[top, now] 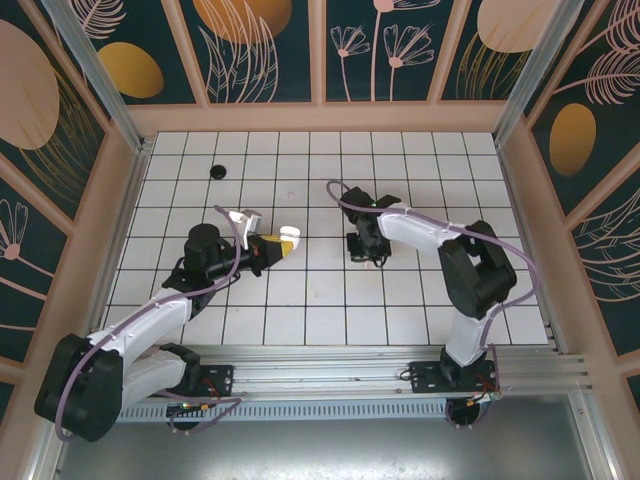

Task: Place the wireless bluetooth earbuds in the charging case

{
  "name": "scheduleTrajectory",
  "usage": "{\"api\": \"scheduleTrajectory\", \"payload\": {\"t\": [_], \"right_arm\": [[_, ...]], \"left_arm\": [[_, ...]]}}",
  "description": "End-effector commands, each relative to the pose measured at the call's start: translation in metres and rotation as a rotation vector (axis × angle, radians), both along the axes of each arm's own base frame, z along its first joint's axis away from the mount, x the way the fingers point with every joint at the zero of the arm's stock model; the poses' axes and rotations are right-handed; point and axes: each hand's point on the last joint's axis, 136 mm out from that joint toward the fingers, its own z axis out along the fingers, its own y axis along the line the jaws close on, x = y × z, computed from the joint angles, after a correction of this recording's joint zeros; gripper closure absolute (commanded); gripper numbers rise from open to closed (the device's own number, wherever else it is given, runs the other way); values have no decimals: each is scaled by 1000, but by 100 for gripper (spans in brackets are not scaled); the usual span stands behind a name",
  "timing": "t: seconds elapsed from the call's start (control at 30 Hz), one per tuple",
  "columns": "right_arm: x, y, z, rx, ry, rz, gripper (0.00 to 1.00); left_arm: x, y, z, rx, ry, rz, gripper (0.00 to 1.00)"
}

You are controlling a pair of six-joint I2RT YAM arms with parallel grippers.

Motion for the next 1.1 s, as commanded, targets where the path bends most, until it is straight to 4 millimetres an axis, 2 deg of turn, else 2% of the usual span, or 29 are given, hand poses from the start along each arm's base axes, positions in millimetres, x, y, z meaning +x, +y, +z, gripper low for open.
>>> {"api": "scheduleTrajectory", "payload": {"t": [0.0,0.2,0.43,0.53,0.6,0.8,1.07], "right_arm": [[9,-1,47,20,-152,-10,89],[8,14,124,57,-407,25,89],[-21,60,214,253,-676,170,91],[-33,68,245,356,-762,201,91],[-39,72,260,420,-799,219,91],[-52,88,278,566,-842,306,91],[-58,112,271,621,-826,415,91]], "left_arm": [[3,-10,28,-42,-90,-28,100],[2,-26,36,-51,-142,-68,100],[-9,-47,50,-62,-243,-170,100],[-11,-47,51,-59,-292,-187,100],[-14,-48,55,-72,-314,-205,100],[-22,-49,71,-127,-367,-237,100],[-31,-46,75,-150,-397,-249,100]]}}
